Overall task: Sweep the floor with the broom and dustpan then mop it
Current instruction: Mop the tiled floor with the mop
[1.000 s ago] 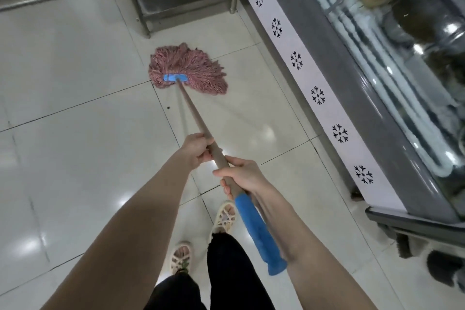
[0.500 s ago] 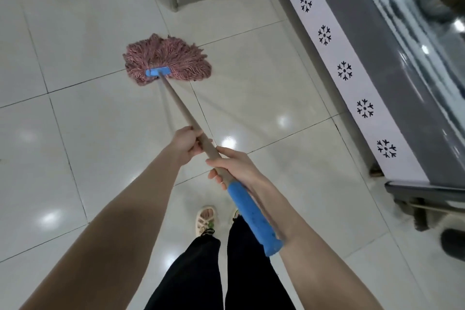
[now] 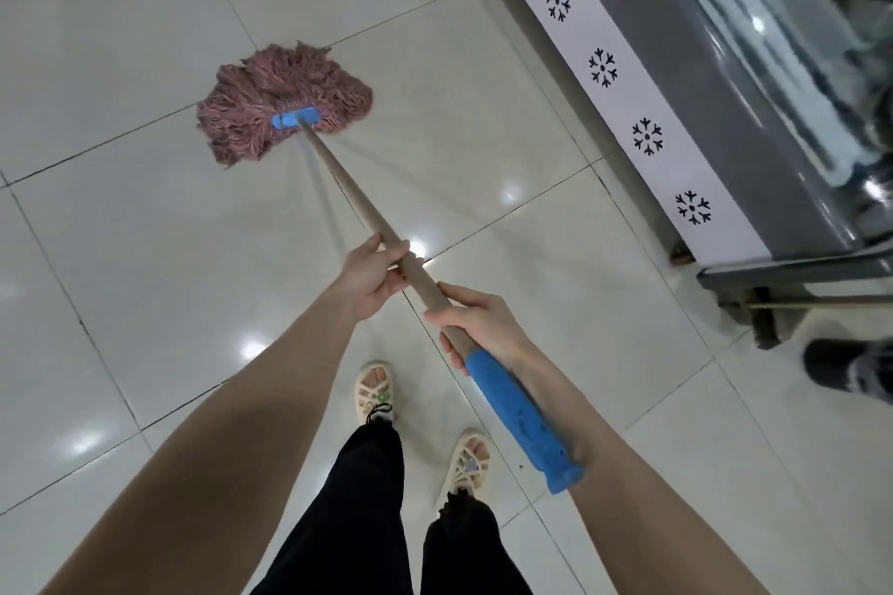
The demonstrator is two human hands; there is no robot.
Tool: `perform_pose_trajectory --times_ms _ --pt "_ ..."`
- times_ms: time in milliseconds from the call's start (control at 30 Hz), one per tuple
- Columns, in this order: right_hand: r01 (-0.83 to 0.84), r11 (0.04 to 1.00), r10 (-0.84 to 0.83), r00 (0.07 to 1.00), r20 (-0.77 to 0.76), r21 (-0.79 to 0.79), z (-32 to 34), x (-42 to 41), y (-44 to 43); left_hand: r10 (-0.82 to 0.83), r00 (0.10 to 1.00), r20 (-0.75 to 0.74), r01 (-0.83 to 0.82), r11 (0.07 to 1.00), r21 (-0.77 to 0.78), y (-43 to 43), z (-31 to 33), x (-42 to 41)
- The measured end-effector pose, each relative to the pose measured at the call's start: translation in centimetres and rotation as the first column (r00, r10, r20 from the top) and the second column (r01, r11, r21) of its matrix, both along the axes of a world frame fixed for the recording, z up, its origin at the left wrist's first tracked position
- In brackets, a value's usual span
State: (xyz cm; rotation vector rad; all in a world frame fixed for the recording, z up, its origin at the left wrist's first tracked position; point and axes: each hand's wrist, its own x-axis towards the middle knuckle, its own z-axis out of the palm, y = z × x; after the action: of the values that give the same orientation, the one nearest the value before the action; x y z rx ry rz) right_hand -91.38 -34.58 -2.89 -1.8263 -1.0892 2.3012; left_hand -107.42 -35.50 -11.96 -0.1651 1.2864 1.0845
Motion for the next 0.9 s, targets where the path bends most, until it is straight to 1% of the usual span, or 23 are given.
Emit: perform_pose_trajectory --times_ms 100,200,300,400,433,533,600,667,767,900 --pt "0.046 0.999 -0.046 0.999 0.025 0.023 0.3 4.1 -0.7 -0.042 0.999 0.011 0.042 0.999 0.0 0.2 0.0 4.3" --pt "0.127 0.991 -0.128 0.991 0.039 0.034 0.4 9.5 -1.6 -0.092 0.995 0.025 0.092 0.996 0.001 0.6 0.3 10.0" --pt "0.223 0.974 -0.225 0.973 0.05 0.036 0.3 14.9 -2.7 -0.207 0.978 0.017 0.207 0.978 -0.004 0.8 -0.2 15.7" --pt "0.326 0.944 -0.328 0.944 0.046 0.048 0.3 21.2 -3.9 -0.306 0.952 0.03 0.306 0.952 -0.009 1.2 -0.6 22.3" --pt "0.353 0.934 -0.355 0.934 0.044 0.05 0.3 22.1 -4.1 -0.325 0.945 0.038 0.326 0.945 -0.012 1.4 -0.5 23.4" --pt "0.448 0.891 -0.452 0.891 0.043 0.074 0.1 27.4 -5.5 -0.396 0.915 0.083 0.397 0.918 0.0 1.8 0.0 29.6" --pt "0.514 0.854 -0.517 0.855 0.036 0.079 0.2 30.6 -6.5 -0.457 0.885 0.084 0.459 0.888 0.0 1.7 0.6 33.7" --pt "0.562 0.824 -0.565 0.825 0.026 0.077 0.4 33.1 -7.6 -0.509 0.858 0.073 0.511 0.859 -0.011 1.3 1.0 37.2" --pt "0.618 0.785 -0.619 0.786 0.005 0.041 0.3 35.3 -8.8 -0.585 0.811 0.009 0.585 0.81 -0.04 0.8 1.2 40.7" --pt "0.65 0.76 -0.65 0.76 -0.018 -0.001 -0.3 35.5 -9.4 -0.638 0.765 -0.09 0.633 0.77 -0.077 0.6 1.0 41.4"
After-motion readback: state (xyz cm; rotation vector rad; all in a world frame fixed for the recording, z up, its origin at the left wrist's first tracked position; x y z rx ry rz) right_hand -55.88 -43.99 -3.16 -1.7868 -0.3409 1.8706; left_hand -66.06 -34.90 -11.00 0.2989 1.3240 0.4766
